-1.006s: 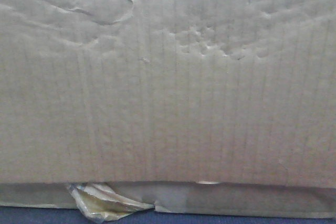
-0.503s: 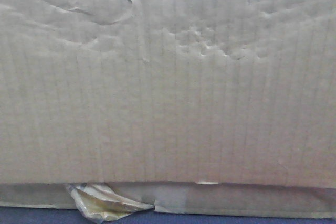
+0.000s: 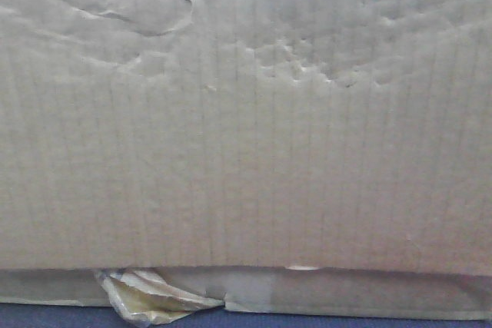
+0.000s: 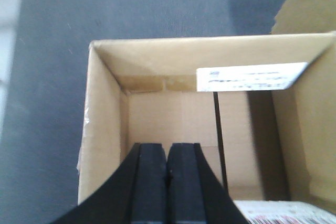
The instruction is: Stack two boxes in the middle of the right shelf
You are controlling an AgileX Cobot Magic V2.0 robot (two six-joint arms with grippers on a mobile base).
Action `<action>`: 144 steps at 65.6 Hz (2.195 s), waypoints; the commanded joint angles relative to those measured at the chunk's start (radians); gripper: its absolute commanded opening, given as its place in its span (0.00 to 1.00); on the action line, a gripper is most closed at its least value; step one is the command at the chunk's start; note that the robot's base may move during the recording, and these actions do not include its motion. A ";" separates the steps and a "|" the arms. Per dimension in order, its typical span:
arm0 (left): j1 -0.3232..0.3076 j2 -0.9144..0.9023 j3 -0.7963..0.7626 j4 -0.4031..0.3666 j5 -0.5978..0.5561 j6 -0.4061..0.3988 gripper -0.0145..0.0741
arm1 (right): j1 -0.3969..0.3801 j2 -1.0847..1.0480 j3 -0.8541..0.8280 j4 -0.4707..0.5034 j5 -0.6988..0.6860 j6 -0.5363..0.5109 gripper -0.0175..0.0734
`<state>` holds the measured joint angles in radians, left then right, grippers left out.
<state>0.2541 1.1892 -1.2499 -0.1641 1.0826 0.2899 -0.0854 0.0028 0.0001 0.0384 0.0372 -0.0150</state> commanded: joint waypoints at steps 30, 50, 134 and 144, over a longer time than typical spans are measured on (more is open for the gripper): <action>0.152 0.167 -0.021 -0.010 -0.078 0.155 0.14 | -0.001 -0.003 0.000 0.004 -0.023 -0.002 0.01; 0.152 0.247 -0.021 -0.067 -0.060 0.155 0.55 | -0.001 -0.003 0.000 0.004 -0.023 -0.002 0.01; 0.179 0.232 -0.188 -0.084 0.007 0.014 0.04 | -0.001 -0.003 0.000 0.004 -0.023 -0.002 0.01; 0.182 0.191 -0.377 0.007 0.001 -0.102 0.04 | -0.001 -0.003 0.000 0.004 -0.023 -0.002 0.01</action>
<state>0.4301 1.4123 -1.5279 -0.1863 1.0959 0.2648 -0.0854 0.0028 0.0001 0.0384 0.0372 -0.0150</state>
